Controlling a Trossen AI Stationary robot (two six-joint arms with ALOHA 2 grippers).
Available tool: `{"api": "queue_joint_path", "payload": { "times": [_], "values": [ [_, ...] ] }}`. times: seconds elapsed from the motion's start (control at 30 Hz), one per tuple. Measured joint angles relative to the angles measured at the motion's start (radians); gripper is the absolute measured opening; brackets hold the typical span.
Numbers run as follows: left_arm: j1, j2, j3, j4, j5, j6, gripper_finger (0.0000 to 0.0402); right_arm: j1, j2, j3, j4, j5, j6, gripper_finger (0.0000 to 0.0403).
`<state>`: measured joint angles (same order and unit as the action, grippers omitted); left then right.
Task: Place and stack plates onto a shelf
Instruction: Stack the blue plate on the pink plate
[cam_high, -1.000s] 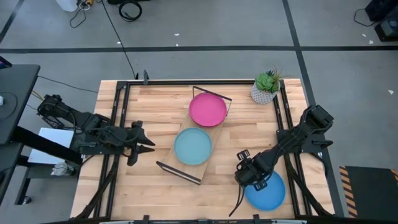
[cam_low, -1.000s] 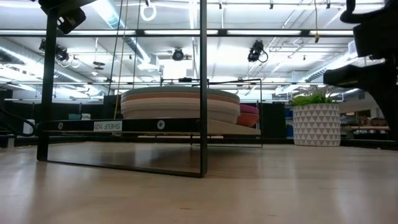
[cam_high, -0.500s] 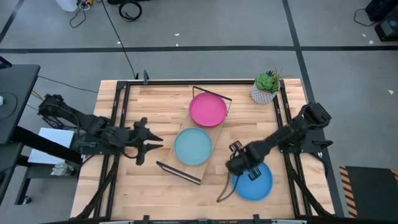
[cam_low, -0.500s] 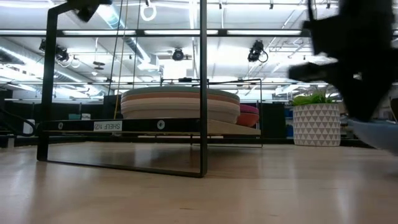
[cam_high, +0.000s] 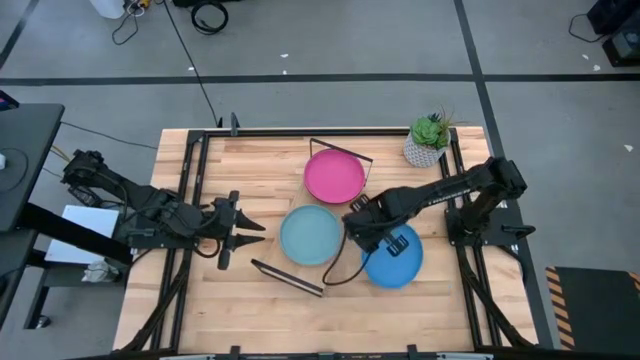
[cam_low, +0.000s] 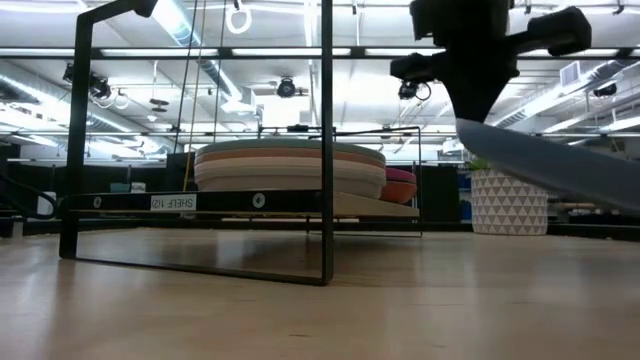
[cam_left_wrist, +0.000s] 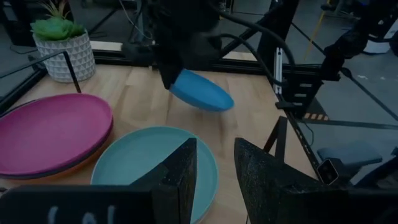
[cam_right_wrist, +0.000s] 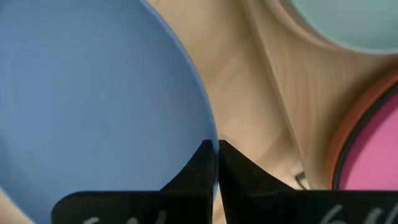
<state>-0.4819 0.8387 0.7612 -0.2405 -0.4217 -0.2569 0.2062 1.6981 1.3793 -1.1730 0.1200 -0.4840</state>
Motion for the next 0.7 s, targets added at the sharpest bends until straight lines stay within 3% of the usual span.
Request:
{"api": "queue_joint_path", "payload": {
  "times": [0.4,0.7],
  "values": [
    [0.009,0.0,0.0,-0.002,-0.004,-0.017,0.0114,-0.024,0.0,0.23,-0.187,0.019,-0.023,0.0012],
    [0.009,0.0,0.0,-0.004,-0.007,-0.02,0.0114,-0.06,0.001,0.355,-0.132,0.019,-0.133,0.0012]
  ]
}}
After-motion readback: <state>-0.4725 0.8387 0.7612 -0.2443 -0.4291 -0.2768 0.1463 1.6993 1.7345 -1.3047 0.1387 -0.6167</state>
